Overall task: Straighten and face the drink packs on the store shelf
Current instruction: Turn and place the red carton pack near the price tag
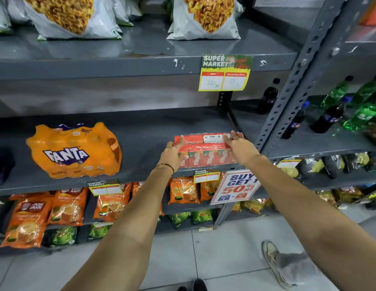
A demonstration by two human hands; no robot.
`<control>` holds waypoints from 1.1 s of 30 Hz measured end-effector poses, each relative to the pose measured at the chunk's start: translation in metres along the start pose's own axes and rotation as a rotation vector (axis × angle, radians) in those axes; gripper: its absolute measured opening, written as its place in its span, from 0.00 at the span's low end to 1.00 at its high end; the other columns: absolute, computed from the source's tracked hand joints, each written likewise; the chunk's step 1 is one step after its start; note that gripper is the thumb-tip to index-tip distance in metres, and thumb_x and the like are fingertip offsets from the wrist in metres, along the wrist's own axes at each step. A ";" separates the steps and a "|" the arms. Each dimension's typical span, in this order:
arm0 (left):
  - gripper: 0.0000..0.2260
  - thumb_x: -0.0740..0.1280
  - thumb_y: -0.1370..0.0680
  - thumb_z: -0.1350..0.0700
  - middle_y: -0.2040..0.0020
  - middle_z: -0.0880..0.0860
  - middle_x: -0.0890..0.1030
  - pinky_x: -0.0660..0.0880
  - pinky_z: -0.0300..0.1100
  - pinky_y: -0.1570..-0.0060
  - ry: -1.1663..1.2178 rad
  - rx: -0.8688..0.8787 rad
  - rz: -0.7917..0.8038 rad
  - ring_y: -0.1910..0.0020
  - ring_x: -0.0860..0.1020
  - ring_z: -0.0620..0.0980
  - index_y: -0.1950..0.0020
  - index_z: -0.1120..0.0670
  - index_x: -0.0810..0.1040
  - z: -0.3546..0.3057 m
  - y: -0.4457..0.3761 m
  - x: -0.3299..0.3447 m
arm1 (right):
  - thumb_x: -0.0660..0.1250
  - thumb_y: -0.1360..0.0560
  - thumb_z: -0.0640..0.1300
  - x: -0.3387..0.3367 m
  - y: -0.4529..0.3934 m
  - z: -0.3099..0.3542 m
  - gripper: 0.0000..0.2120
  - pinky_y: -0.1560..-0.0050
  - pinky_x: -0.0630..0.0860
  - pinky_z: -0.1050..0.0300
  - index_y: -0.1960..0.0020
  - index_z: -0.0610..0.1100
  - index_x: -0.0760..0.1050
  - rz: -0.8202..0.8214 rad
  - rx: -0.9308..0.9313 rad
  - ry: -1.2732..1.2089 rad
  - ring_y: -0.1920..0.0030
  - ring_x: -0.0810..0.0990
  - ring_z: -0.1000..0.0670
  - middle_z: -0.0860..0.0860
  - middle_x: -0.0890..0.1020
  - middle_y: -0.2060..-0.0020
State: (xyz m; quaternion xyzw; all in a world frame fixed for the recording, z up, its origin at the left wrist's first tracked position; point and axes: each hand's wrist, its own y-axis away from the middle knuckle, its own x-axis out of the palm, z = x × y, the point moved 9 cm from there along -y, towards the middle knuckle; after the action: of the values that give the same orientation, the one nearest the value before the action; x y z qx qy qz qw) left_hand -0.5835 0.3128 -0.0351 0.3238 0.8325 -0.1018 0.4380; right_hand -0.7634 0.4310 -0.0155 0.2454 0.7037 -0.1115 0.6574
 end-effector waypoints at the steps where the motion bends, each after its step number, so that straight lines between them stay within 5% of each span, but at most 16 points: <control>1: 0.30 0.63 0.21 0.55 0.27 0.58 0.63 0.68 0.52 0.31 0.000 0.001 0.001 0.29 0.67 0.60 0.23 0.47 0.53 -0.001 0.000 0.001 | 0.59 0.21 0.39 0.001 0.000 -0.002 0.32 0.27 0.63 0.45 0.22 0.48 0.47 0.005 0.003 -0.009 0.22 0.51 0.39 0.43 0.49 0.22; 5: 0.31 0.64 0.21 0.54 0.26 0.57 0.63 0.69 0.53 0.32 0.042 -0.007 -0.018 0.29 0.66 0.59 0.22 0.47 0.53 -0.001 0.002 0.001 | 0.60 0.21 0.41 0.003 0.005 -0.007 0.35 0.23 0.52 0.46 0.22 0.50 0.43 0.013 0.003 -0.107 0.22 0.44 0.40 0.44 0.45 0.21; 8: 0.36 0.68 0.24 0.53 0.26 0.57 0.63 0.70 0.56 0.33 0.162 -0.050 -0.031 0.28 0.66 0.59 0.22 0.46 0.49 0.004 0.003 0.001 | 0.64 0.23 0.46 0.003 0.016 -0.011 0.40 0.23 0.45 0.45 0.22 0.46 0.40 -0.111 0.097 -0.463 0.22 0.41 0.40 0.41 0.43 0.22; 12: 0.38 0.68 0.25 0.50 0.23 0.57 0.59 0.68 0.61 0.33 0.170 -0.063 0.001 0.26 0.63 0.61 0.22 0.44 0.47 -0.001 -0.001 0.005 | 0.68 0.25 0.48 0.017 0.025 -0.022 0.43 0.25 0.56 0.47 0.22 0.41 0.44 -0.235 0.335 -0.917 0.23 0.55 0.40 0.41 0.51 0.22; 16: 0.33 0.65 0.23 0.49 0.27 0.58 0.66 0.70 0.55 0.34 0.120 -0.063 -0.013 0.29 0.67 0.60 0.23 0.45 0.52 -0.004 0.001 0.006 | 0.72 0.29 0.43 0.023 0.022 -0.027 0.43 0.29 0.65 0.47 0.23 0.42 0.50 -0.218 0.441 -1.150 0.29 0.67 0.41 0.42 0.63 0.28; 20: 0.31 0.63 0.21 0.50 0.29 0.58 0.66 0.70 0.53 0.34 0.098 -0.067 -0.051 0.30 0.68 0.59 0.22 0.47 0.52 -0.006 0.004 0.006 | 0.76 0.34 0.46 0.025 0.015 -0.029 0.33 0.33 0.71 0.44 0.33 0.45 0.67 -0.213 0.432 -1.162 0.37 0.76 0.40 0.42 0.74 0.37; 33: 0.31 0.62 0.21 0.48 0.29 0.59 0.67 0.72 0.52 0.35 0.052 -0.075 -0.067 0.30 0.69 0.59 0.22 0.48 0.50 0.000 0.005 0.004 | 0.75 0.31 0.47 0.013 0.012 -0.024 0.29 0.36 0.75 0.45 0.34 0.43 0.67 -0.163 0.373 -1.058 0.39 0.77 0.41 0.41 0.76 0.38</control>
State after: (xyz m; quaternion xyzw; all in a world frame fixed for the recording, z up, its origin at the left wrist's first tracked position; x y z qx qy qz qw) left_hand -0.5817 0.3184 -0.0373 0.2819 0.8571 -0.0768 0.4242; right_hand -0.7785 0.4556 -0.0232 0.2131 0.2635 -0.3919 0.8553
